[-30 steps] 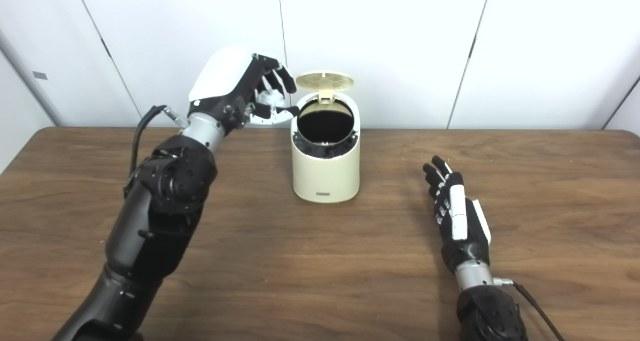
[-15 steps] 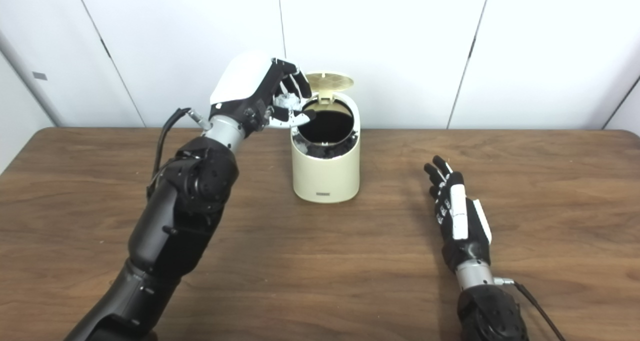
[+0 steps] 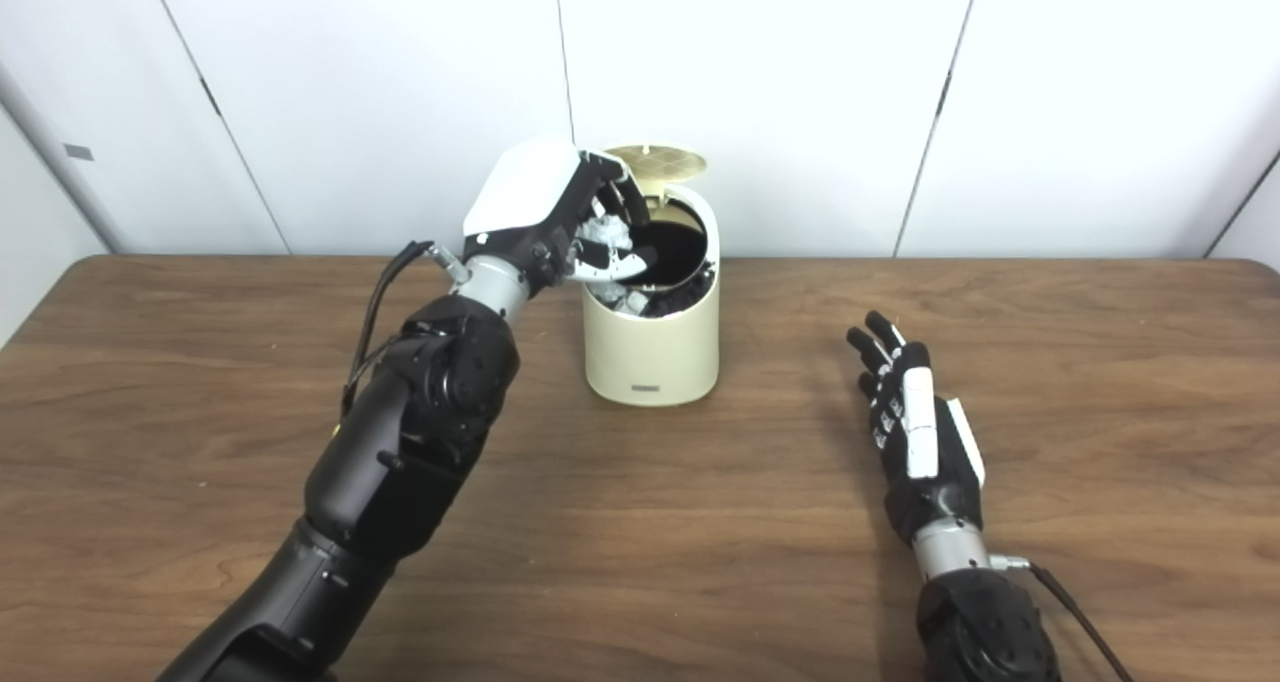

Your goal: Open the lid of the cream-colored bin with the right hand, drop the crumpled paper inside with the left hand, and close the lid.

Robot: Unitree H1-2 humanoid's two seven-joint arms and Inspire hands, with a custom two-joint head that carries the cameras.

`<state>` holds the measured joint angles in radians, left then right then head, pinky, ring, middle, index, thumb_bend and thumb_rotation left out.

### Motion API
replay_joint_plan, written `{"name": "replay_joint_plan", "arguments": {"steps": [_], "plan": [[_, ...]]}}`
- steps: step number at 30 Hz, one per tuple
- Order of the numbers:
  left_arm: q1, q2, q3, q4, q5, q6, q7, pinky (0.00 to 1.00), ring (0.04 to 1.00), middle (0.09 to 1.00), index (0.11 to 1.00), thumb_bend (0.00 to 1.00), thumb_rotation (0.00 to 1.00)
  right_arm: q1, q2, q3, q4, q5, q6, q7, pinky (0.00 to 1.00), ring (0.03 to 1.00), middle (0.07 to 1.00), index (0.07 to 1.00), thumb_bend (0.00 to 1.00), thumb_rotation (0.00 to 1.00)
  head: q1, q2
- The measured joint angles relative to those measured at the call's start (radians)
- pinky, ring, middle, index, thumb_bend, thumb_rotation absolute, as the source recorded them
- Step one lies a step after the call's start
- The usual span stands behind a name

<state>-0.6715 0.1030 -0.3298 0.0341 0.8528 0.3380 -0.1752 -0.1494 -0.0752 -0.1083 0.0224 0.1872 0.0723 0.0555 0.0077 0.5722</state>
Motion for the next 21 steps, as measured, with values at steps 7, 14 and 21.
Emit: {"name": "replay_joint_plan", "arguments": {"steps": [7,14,21], "plan": [[-0.004,-0.018,-0.014,0.042,0.001,-0.009,0.041,0.28,0.38,0.491,0.524,0.47,0.0,0.0,-0.005,0.0,0.002,0.001,-0.002,0.003,1.0,0.989,0.921,0.933,0.61,1.0,0.006,0.002],[-0.01,-0.026,-0.034,0.071,0.006,-0.029,0.088,0.29,0.373,0.467,0.518,0.47,0.0,0.0,-0.013,-0.002,0.006,0.002,-0.005,0.012,1.0,1.0,0.915,0.932,0.63,1.0,0.011,0.002],[-0.01,-0.052,-0.037,0.082,0.002,-0.045,0.132,0.31,0.405,0.503,0.485,0.47,0.0,-0.001,-0.013,-0.002,0.006,0.001,0.0,0.012,1.0,0.996,0.89,0.911,0.64,1.0,0.003,-0.006]]}}
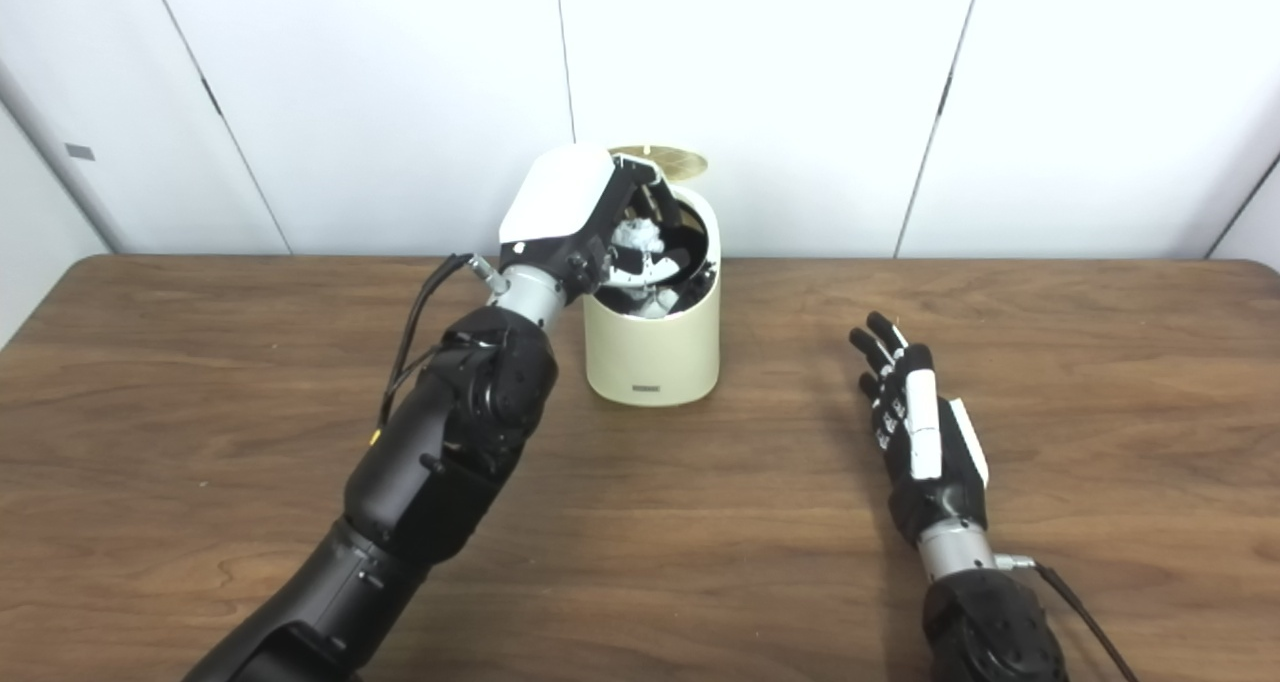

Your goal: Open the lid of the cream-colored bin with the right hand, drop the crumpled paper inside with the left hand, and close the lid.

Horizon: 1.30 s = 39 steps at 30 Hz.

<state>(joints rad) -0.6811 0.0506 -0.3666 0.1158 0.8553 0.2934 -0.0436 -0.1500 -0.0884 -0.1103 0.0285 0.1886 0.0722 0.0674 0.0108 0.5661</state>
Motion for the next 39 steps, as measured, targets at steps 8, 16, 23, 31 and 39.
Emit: {"name": "replay_joint_plan", "arguments": {"steps": [8,16,23,31,39], "plan": [[0.005,-0.017,0.005,0.058,-0.025,-0.036,0.049,0.31,0.458,0.579,0.465,0.47,0.0,-0.001,0.0,0.001,-0.004,-0.001,0.016,-0.002,1.0,0.99,0.874,0.874,0.65,1.0,-0.002,-0.006],[0.01,-0.019,0.006,0.064,-0.032,-0.034,0.067,0.32,0.427,0.539,0.488,0.47,0.0,0.0,0.0,0.002,-0.02,-0.006,0.042,-0.006,1.0,0.969,0.848,0.836,0.65,1.0,0.005,-0.006],[0.01,-0.013,-0.009,0.067,-0.011,-0.029,0.071,0.31,0.432,0.53,0.494,0.47,0.0,0.0,0.0,0.002,-0.023,-0.006,0.044,-0.007,1.0,0.954,0.837,0.829,0.65,1.0,0.006,-0.005],[0.008,-0.007,-0.043,0.066,0.06,0.009,0.067,0.49,0.594,0.6,0.489,0.51,0.02,0.0,-0.004,0.005,-0.023,-0.006,0.043,-0.003,1.0,0.95,0.832,0.821,0.65,1.0,0.006,-0.005],[0.008,-0.006,-0.048,0.066,0.075,0.007,0.062,0.55,0.66,0.683,0.493,0.52,0.04,0.001,-0.004,0.007,-0.024,-0.015,0.043,-0.002,1.0,0.919,0.802,0.794,0.63,1.0,0.0,-0.003]]}}
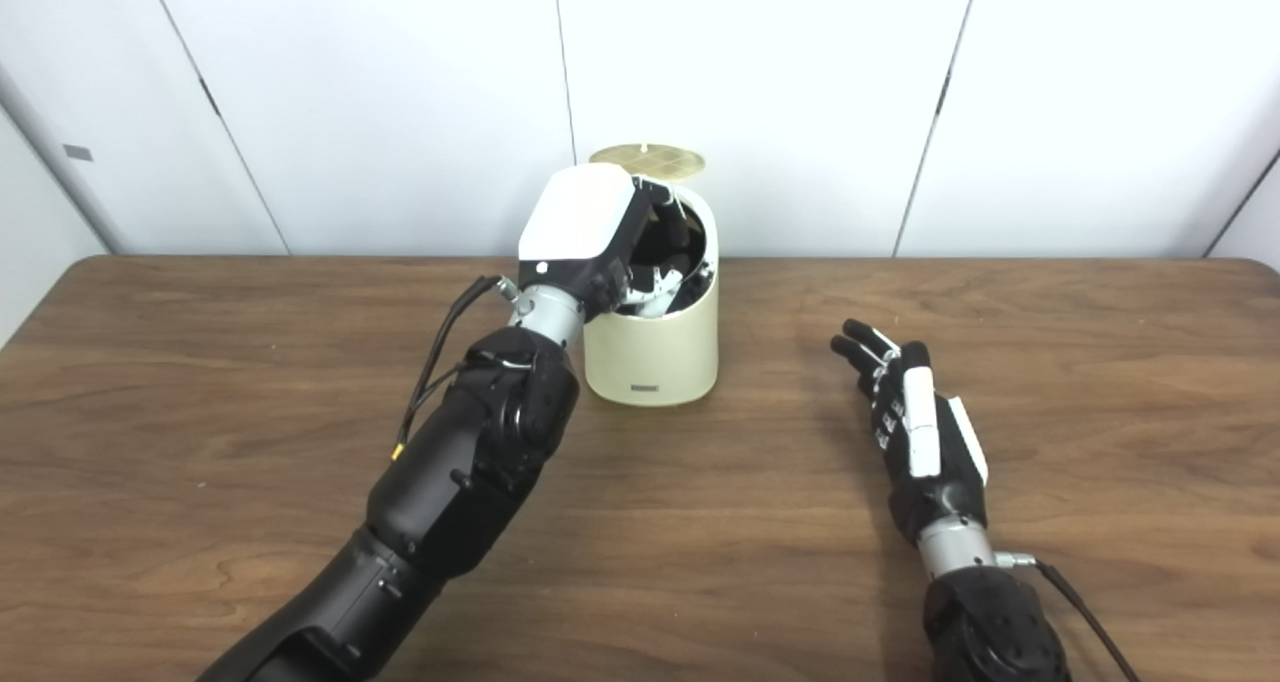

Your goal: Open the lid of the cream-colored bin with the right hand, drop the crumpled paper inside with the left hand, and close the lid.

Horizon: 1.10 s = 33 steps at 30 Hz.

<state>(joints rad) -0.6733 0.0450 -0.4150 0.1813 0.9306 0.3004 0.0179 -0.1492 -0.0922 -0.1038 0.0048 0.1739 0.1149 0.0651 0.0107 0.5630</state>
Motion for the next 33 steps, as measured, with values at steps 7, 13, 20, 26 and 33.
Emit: {"name": "replay_joint_plan", "arguments": {"steps": [7,13,20,26,33], "plan": [[0.001,0.0,0.009,0.0,-0.022,-0.011,0.004,0.56,0.656,0.679,0.494,0.52,0.04,0.0,-0.002,0.001,0.0,-0.006,-0.006,0.004,1.0,0.924,0.803,0.788,0.62,1.0,0.002,0.0],[0.003,0.0,0.015,0.002,-0.036,-0.03,0.014,0.57,0.665,0.68,0.494,0.52,0.04,0.0,-0.006,0.0,0.001,-0.006,-0.008,0.007,1.0,0.926,0.809,0.793,0.62,1.0,0.005,-0.003],[0.008,-0.019,0.071,0.002,-0.1,-0.054,0.054,0.32,0.432,0.551,0.479,0.47,0.0,0.0,-0.009,0.0,0.008,-0.005,-0.01,0.01,1.0,0.931,0.809,0.799,0.64,1.0,0.006,-0.003],[0.036,-0.02,0.087,-0.005,-0.117,-0.097,0.117,0.3,0.417,0.521,0.505,0.47,0.0,0.0,-0.013,0.0,0.011,-0.005,-0.015,0.012,1.0,0.937,0.819,0.804,0.63,1.0,0.011,-0.003],[0.072,-0.002,0.107,-0.065,-0.129,-0.11,0.118,0.35,0.416,0.508,0.488,0.48,0.0,0.0,-0.014,0.0,0.011,-0.005,-0.014,0.012,1.0,0.938,0.824,0.807,0.63,1.0,0.012,-0.003]]}}
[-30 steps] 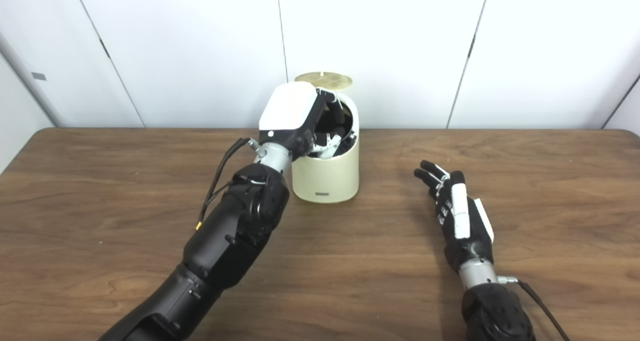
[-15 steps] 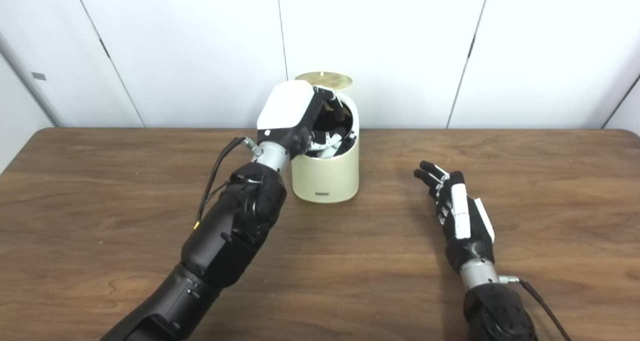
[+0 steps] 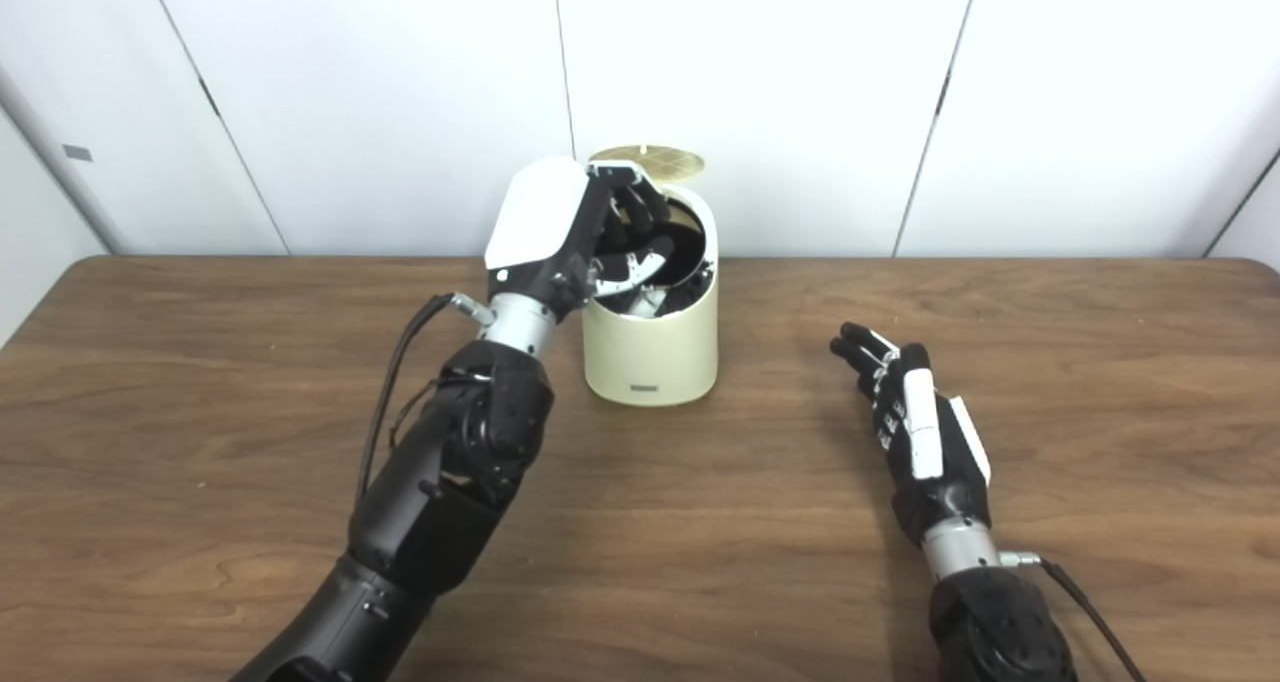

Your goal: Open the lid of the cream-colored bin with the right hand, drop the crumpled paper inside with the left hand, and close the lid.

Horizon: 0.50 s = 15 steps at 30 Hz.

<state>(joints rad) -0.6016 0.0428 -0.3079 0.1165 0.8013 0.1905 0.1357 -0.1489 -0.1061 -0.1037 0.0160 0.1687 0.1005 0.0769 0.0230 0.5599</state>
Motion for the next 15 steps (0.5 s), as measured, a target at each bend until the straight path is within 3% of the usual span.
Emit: {"name": "replay_joint_plan", "arguments": {"steps": [3,7,15], "plan": [[0.008,0.029,0.012,-0.06,-0.008,-0.009,-0.001,0.31,0.413,0.513,0.49,0.47,0.0,0.0,-0.002,0.0,0.006,-0.001,-0.003,0.0,1.0,0.93,0.82,0.81,0.62,1.0,0.002,-0.003],[0.037,0.055,0.06,-0.133,-0.06,-0.019,-0.007,0.35,0.408,0.504,0.481,0.47,0.0,0.0,-0.002,0.001,0.007,-0.001,-0.003,0.0,1.0,0.933,0.821,0.807,0.62,1.0,0.0,-0.006],[0.149,0.122,0.095,-0.279,-0.092,-0.035,-0.069,0.37,0.437,0.513,0.457,0.48,0.0,-0.002,-0.001,-0.001,0.012,0.001,-0.003,-0.001,1.0,0.917,0.81,0.795,0.61,1.0,0.005,-0.008]]}}
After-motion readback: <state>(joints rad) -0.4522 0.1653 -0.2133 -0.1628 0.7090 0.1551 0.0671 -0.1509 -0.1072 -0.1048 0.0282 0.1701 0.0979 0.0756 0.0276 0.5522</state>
